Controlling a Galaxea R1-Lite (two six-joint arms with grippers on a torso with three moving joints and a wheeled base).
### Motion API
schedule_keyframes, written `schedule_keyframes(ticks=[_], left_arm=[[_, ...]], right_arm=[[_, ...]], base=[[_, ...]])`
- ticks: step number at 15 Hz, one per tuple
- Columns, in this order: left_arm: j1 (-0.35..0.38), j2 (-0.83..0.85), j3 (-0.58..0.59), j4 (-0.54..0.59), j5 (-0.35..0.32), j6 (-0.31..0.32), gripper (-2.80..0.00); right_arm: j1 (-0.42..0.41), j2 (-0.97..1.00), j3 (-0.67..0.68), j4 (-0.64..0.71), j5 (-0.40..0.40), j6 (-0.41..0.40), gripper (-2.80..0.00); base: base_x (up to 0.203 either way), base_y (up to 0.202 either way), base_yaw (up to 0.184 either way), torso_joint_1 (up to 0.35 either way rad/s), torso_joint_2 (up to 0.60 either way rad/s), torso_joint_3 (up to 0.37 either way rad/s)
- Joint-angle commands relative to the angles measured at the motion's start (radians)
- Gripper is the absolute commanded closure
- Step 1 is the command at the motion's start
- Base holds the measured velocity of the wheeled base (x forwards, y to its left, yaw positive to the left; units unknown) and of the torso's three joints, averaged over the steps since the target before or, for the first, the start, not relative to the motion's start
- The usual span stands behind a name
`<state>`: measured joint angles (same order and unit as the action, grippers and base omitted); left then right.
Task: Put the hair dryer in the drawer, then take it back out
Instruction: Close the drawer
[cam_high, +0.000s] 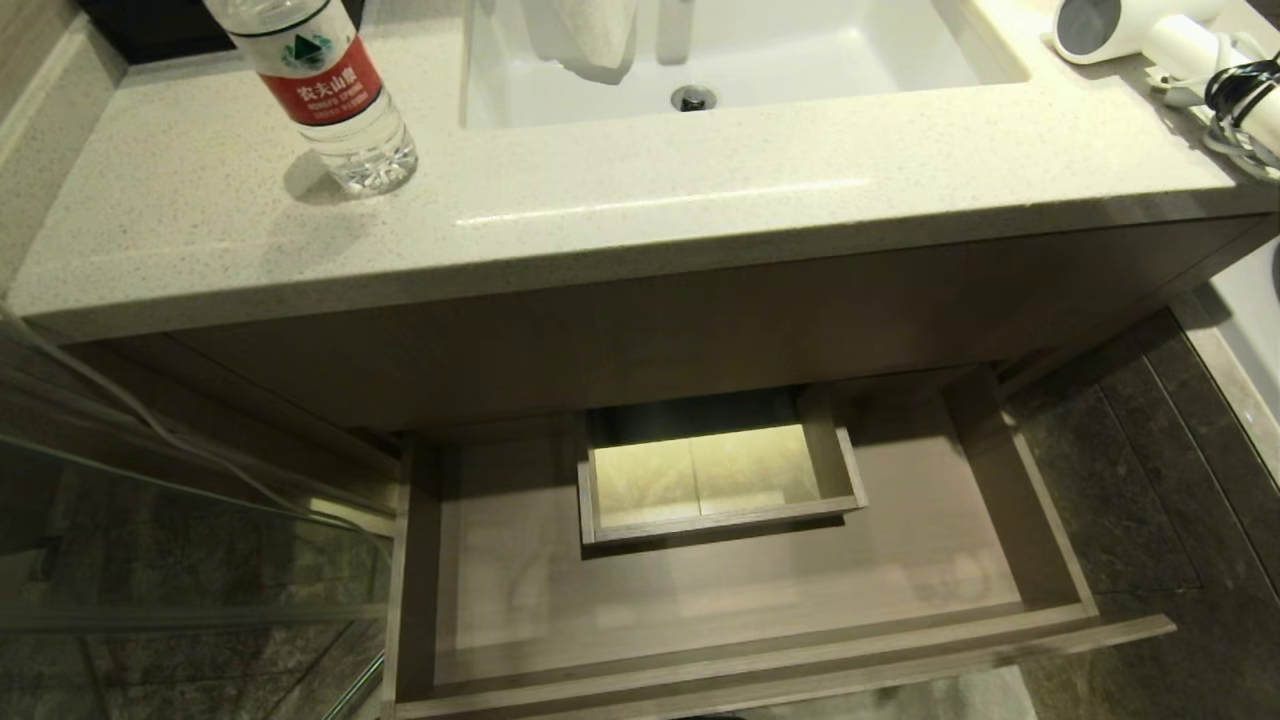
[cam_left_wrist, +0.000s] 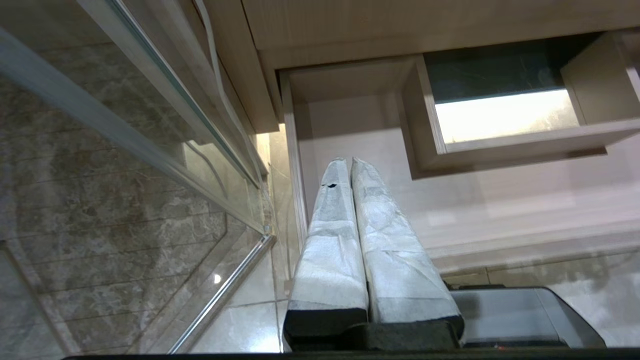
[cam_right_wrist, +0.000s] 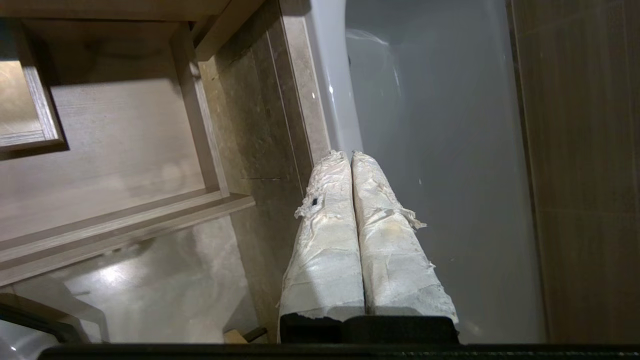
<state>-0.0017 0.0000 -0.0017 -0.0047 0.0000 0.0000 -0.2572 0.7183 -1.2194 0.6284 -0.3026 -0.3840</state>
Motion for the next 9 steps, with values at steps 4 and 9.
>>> schedule_keyframes(ticks=[4, 9], left_arm=[[0.0, 0.002, 0.0, 0.0, 0.0, 0.0, 0.0], [0.0, 0.002, 0.0, 0.0, 0.0, 0.0, 0.0]], right_arm=[[0.0, -0.017, 0.024, 0.001, -0.001, 0.08, 0.0], [0.0, -0.019, 0.032, 0.001, -0.001, 0.08, 0.0]], base=[[0.0, 0.0, 0.0, -0.287, 0.41, 0.118], [0.0, 0.0, 0.0, -0.265, 0.55, 0.278]])
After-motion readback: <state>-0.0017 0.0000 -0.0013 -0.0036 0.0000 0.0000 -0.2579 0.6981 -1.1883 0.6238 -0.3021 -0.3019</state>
